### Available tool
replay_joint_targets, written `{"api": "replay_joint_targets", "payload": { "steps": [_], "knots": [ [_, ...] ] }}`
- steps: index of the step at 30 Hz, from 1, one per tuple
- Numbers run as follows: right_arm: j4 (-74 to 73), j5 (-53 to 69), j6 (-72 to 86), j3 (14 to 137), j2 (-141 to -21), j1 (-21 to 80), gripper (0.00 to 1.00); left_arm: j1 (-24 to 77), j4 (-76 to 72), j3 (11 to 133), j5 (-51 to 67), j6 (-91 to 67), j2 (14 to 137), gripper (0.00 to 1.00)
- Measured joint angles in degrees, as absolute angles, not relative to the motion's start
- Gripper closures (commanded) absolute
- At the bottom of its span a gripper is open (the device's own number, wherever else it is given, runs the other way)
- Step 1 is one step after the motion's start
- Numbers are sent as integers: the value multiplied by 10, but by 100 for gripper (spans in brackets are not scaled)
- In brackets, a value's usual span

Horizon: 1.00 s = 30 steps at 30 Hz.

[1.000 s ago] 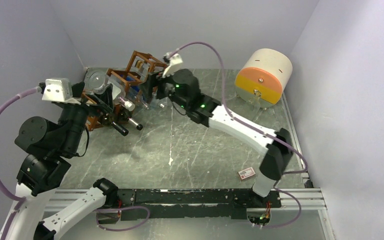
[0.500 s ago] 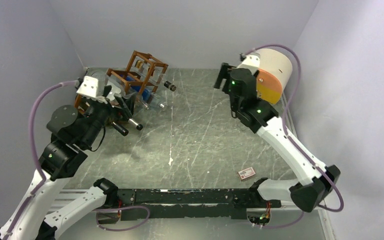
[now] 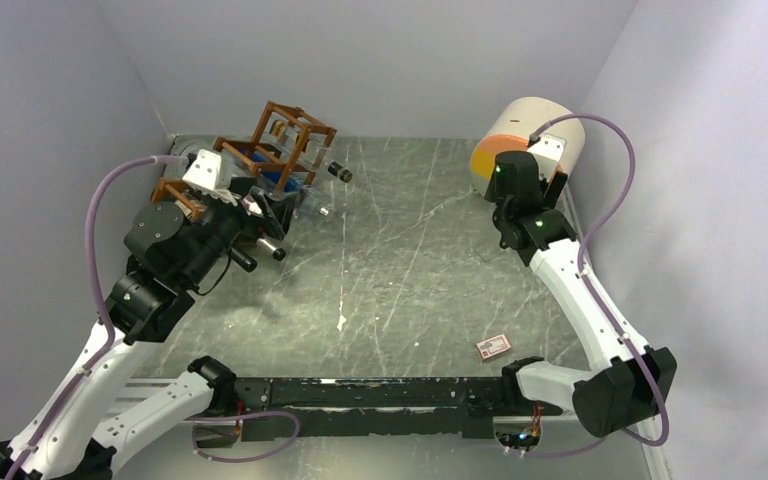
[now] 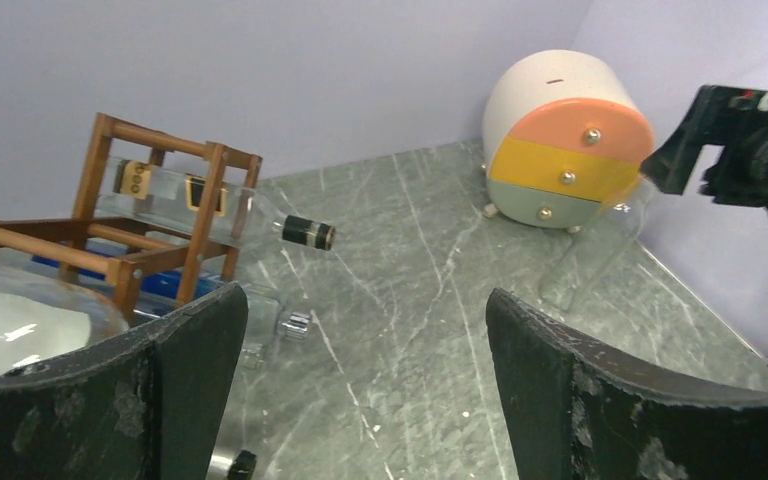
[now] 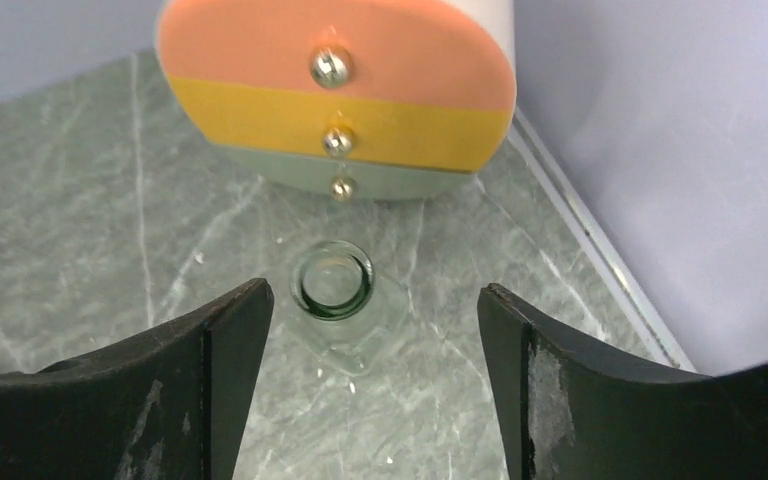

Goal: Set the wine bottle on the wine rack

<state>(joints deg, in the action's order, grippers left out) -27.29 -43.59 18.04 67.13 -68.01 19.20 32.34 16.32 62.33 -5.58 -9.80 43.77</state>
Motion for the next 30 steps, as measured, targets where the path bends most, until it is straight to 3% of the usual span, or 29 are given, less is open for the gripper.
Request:
{"api": "replay_joint_targets", "payload": {
  "steps": [4,13,15,19,22,30],
  "knots": [
    [-267,-394,181,633,-688,164,42,323,145,604,-22,-124,444,8],
    [-223,-335,161,616,-711,143,47,323,136,582,8,-149,468,8],
    [-215,-330,154,616,-718,142,56,323,133,582,9,-149,469,8],
    [-200,-314,136,617,-726,141,86,323,126,582,10,-148,472,8],
    [-194,-301,117,617,-728,140,100,323,121,582,13,-148,479,9],
    [-200,-183,85,618,-709,138,100,323,74,543,53,-137,492,12]
  ]
}}
